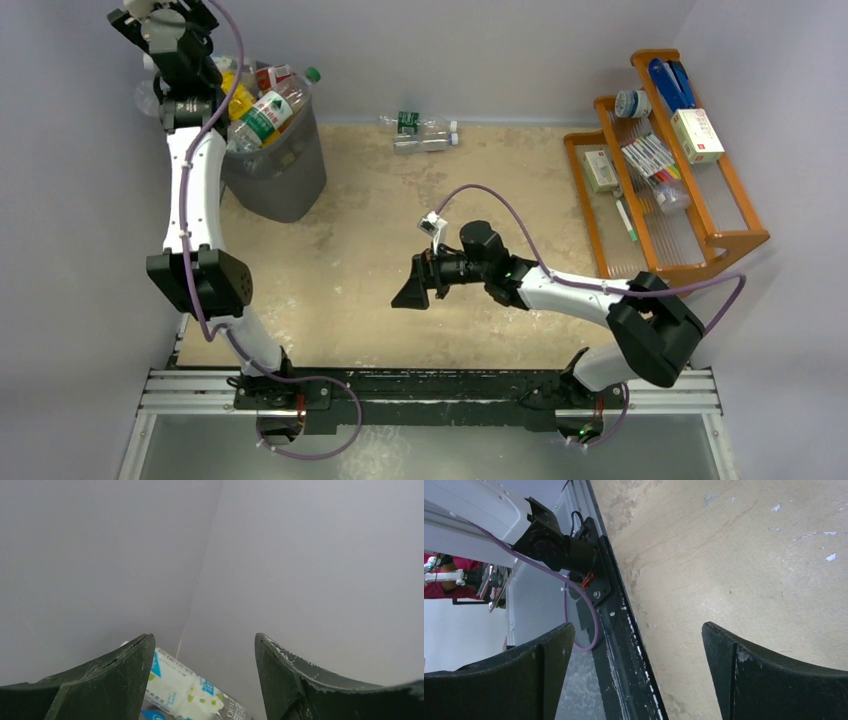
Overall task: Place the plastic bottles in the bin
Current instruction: Place the plastic bottle in the trash bin.
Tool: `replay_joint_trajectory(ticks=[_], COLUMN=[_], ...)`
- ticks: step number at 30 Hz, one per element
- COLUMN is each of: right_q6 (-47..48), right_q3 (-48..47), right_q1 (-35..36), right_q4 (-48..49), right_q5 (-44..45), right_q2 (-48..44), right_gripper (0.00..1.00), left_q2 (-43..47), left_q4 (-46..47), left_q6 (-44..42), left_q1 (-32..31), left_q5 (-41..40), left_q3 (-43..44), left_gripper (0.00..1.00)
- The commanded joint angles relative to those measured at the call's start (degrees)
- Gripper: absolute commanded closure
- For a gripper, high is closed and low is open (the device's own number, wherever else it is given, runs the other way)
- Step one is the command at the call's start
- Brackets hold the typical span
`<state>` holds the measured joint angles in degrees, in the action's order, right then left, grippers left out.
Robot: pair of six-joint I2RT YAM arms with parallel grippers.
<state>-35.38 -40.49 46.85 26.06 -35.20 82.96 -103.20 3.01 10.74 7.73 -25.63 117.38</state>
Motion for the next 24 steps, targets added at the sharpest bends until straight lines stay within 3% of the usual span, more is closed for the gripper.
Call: replay_joint_trajectory(ticks=[1, 16, 21, 24], right_q6=[0.67, -1.38, -0.08, 2.14], right_q3=[-2.93, -1.27, -5.86, -10.54], right_q1=[-0.01, 0.00, -2.87, -7.60], right_q4=[-0.62, -1.07, -4.83, -7.93], right_q5=[1.94, 3.85, 2.16, 0.39], right_q2=[-3.51, -6.94, -3.87, -1.95], right_gripper=[0.00, 0.00, 0.00, 0.00], left_q2=[5.40, 7.81, 4.01, 6.15], left_q4=[-4.37, -13.97, -25.71, -28.16], left_q6=[2.71, 6.73, 11.54, 15.45], left_q1=[0.17, 3.31, 3.87, 3.91], left_q5=[-1.53, 3.13, 10.18, 17.87], left_q3=[6.18, 7.95, 18.02, 15.90], left_gripper=[0.27, 0.25, 0.25, 0.24])
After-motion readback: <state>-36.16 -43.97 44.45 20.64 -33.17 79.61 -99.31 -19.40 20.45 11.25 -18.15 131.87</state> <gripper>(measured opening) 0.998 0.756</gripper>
